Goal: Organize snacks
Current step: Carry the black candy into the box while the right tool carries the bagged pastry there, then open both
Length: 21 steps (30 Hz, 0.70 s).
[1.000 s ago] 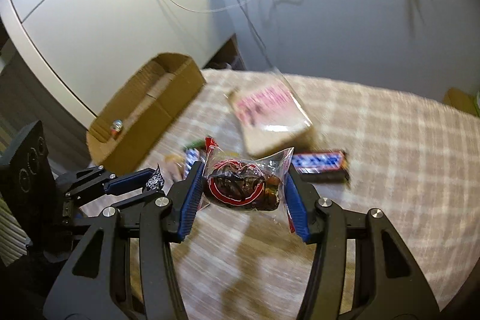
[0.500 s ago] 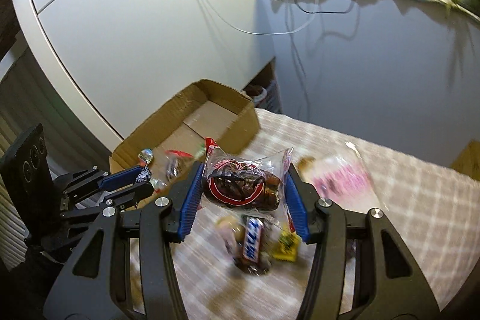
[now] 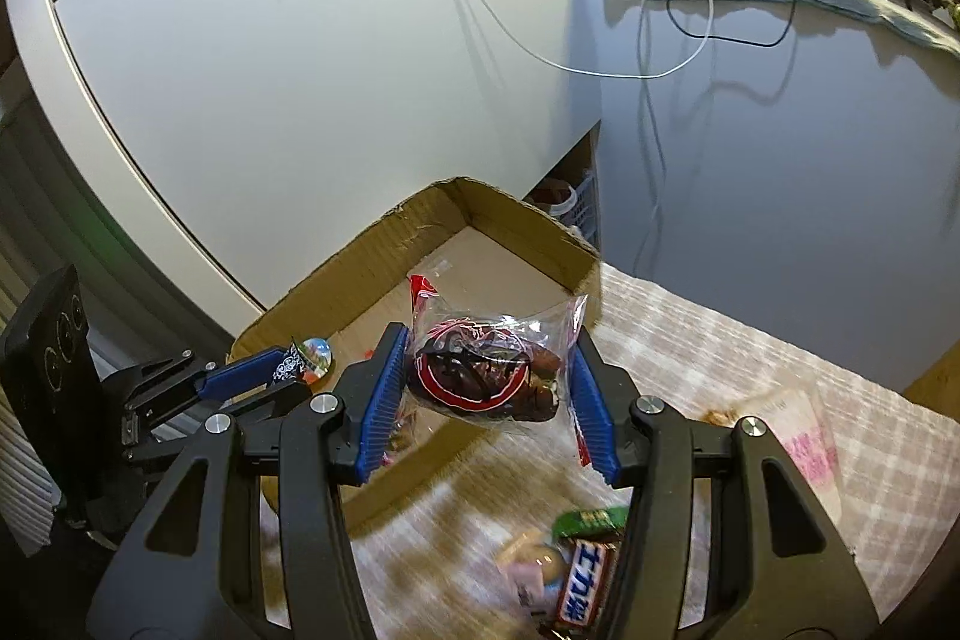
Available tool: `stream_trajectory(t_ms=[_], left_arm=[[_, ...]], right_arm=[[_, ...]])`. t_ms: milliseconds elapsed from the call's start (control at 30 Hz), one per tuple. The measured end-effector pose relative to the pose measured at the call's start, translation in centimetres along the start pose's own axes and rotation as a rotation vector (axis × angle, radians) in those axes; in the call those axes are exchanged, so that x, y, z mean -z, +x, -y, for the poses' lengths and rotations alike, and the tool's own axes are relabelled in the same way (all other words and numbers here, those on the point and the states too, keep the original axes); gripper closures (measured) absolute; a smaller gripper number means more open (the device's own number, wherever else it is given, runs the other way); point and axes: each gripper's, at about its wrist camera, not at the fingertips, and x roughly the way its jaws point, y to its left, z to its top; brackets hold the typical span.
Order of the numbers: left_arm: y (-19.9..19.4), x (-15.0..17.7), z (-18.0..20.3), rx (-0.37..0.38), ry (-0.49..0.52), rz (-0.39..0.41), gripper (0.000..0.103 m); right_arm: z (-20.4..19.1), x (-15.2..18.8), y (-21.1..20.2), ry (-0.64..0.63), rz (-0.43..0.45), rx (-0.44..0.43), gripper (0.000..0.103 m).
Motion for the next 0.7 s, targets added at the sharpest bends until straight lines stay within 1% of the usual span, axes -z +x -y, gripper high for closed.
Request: stream_trajectory(t_ms=[167, 400, 700], left_arm=[[0.5, 0.1, -1.0, -0.022, -0.018, -0.005, 0.08], [1.2, -0.1, -1.8, -0.042, -0.026, -0.015, 0.08], [1.7, -0.2, -2.1, -0.048, -0.03, -0.022, 0.08]], right_arm=[[-1.1, -0.6, 2.2, -0.016, -0.029, -0.011, 0.048], [-1.7, -1.4, 5.1, -0.013, -0.063, -0.028, 0.048], [-2.1, -1.7, 7.0, -0.026, -0.094, -0.031, 0.047]])
